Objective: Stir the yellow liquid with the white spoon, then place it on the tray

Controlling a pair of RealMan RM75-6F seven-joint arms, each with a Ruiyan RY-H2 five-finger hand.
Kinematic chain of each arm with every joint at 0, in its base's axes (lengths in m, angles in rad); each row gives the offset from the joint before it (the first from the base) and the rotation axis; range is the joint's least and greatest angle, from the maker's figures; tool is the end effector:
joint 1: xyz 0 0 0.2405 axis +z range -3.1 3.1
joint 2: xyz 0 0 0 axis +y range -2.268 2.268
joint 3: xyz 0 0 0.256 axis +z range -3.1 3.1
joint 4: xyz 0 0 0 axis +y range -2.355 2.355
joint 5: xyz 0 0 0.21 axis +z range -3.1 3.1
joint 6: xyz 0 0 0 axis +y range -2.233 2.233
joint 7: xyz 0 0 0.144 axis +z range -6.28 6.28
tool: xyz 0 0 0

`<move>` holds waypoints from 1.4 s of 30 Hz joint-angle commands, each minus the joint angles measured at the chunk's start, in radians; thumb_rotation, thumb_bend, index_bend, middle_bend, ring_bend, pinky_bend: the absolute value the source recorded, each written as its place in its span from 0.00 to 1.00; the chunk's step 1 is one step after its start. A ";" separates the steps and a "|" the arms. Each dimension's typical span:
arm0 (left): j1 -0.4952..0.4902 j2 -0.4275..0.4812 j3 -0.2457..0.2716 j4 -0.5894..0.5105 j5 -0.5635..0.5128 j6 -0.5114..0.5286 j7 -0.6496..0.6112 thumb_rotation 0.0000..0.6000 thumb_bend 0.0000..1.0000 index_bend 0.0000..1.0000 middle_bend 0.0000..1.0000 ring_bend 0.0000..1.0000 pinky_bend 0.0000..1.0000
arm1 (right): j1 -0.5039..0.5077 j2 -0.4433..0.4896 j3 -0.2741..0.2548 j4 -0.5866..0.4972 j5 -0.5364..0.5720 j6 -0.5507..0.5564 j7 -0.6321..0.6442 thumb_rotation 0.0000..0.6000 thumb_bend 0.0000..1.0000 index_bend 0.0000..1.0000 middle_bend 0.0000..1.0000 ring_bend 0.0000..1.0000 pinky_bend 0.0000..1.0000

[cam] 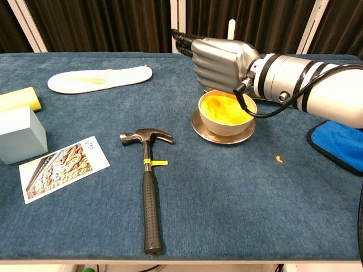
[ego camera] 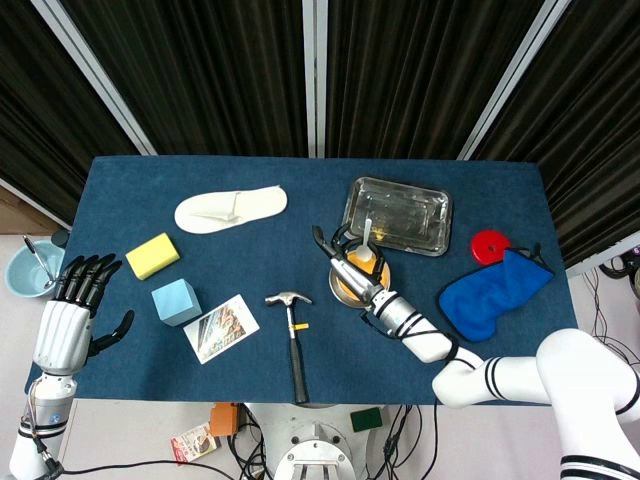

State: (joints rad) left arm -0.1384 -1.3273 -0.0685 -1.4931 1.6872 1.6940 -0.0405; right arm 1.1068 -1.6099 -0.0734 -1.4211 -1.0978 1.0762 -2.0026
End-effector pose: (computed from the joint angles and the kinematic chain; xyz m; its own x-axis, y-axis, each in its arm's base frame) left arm -0.2668 0.1935 0.1244 0.2309 -0.2189 0.9480 0.9264 -0.2484 -0.2829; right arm -0.0706 -0.3489 -0.0473 0.5606 0.6739 -0.4813 0.6810 -0.0444 0.7309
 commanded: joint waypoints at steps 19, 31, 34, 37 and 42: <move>0.000 0.011 -0.003 -0.009 0.000 0.001 0.002 0.95 0.28 0.13 0.11 0.09 0.09 | -0.092 0.052 0.102 -0.037 0.029 0.045 0.407 1.00 0.48 0.85 0.32 0.05 0.00; -0.011 0.011 -0.003 -0.027 0.008 -0.013 0.019 0.94 0.28 0.13 0.11 0.09 0.09 | -0.150 0.095 0.258 0.004 0.214 -0.028 0.819 1.00 0.48 0.83 0.32 0.05 0.00; -0.009 0.014 -0.001 -0.033 0.007 -0.012 0.024 0.94 0.28 0.13 0.11 0.09 0.09 | -0.133 0.077 0.280 0.070 0.280 -0.098 0.872 1.00 0.48 0.83 0.32 0.05 0.00; -0.005 0.018 0.001 -0.038 0.004 -0.011 0.027 0.95 0.28 0.13 0.11 0.09 0.09 | -0.111 0.040 0.293 0.161 0.341 -0.162 0.910 1.00 0.48 0.82 0.32 0.05 0.00; 0.000 0.022 0.003 -0.041 -0.005 -0.014 0.028 0.95 0.28 0.13 0.11 0.09 0.09 | -0.066 -0.030 0.302 0.316 0.439 -0.246 0.928 1.00 0.48 0.81 0.32 0.05 0.00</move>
State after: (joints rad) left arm -0.1383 -1.3054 -0.0658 -1.5334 1.6821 1.6801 -0.0128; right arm 1.0090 -1.5937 0.2174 -1.1861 -0.7039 0.8842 -1.0927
